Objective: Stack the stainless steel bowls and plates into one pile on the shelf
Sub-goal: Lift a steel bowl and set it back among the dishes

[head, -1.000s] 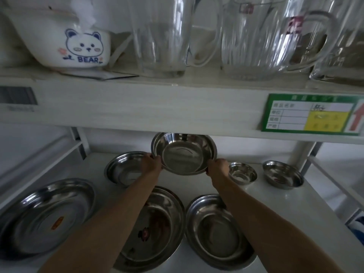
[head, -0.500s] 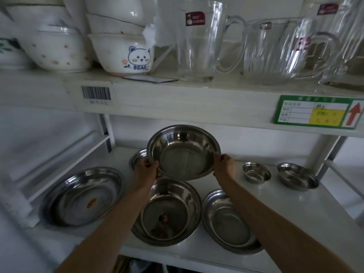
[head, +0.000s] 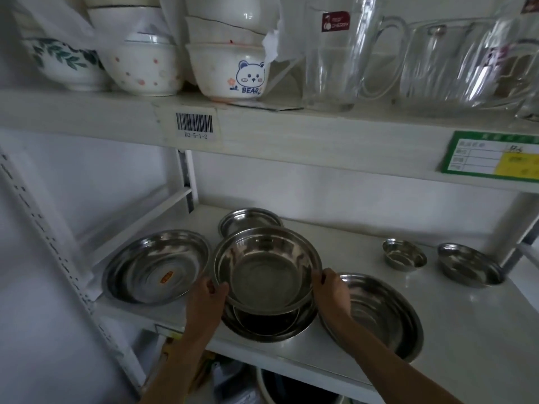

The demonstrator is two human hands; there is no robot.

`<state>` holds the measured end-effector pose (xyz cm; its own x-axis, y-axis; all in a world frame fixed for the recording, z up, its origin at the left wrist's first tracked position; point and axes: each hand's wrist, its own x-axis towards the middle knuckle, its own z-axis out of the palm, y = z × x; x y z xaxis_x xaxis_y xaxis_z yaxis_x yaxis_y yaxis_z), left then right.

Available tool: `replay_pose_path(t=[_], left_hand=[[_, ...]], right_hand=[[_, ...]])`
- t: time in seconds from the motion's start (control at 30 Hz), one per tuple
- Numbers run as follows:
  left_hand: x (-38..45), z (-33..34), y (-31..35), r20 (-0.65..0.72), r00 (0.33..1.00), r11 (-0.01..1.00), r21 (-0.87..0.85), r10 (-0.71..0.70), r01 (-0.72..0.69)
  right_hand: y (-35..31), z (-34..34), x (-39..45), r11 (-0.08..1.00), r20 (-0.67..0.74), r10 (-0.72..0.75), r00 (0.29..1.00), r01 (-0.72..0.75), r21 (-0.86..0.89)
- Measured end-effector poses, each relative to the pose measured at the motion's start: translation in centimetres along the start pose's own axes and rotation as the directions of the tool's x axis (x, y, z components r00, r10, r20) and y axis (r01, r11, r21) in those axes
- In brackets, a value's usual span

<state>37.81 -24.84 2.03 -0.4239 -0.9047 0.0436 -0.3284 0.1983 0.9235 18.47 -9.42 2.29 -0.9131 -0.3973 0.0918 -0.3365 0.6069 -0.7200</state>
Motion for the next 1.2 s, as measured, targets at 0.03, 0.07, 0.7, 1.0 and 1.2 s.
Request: replay_pose_path(t=[0.03,0.07,0.7,1.0,1.2], left_hand=[[-0.3,0.1,-0.4,-0.011,1.0,1.0,0.007,-0.001,0.001],[-0.6,0.2,-0.9,-0.024,1.0,1.0,0.011,-0.008,0.008],[-2.1,2.2,-3.8,-0.157,0.983,0.993,0.046,-0.098,0.106],[-2.5,2.8,-3.6,-0.171,0.98,0.992,0.045,-0.106,0.115],[-2.6,3.1,-3.7,-0.165,0.981,0.993,0.044,-0.1,0.109]], right_hand=[[0.3,0.2,-0.2,1.0,0.016,0.006,1.0,-0.006,-0.014],[0.5,0.4,-0.5,0.999,0.029,0.006,1.0,-0.005,-0.031],[2.0,1.3,-1.6,0.994,0.092,0.036,0.995,-0.026,-0.104],[2.5,1.3,-1.6,0.995,0.089,-0.004,0.996,0.012,-0.095],[2.8,1.5,-1.9,0.994,0.074,-0.03,0.997,0.038,-0.105]])
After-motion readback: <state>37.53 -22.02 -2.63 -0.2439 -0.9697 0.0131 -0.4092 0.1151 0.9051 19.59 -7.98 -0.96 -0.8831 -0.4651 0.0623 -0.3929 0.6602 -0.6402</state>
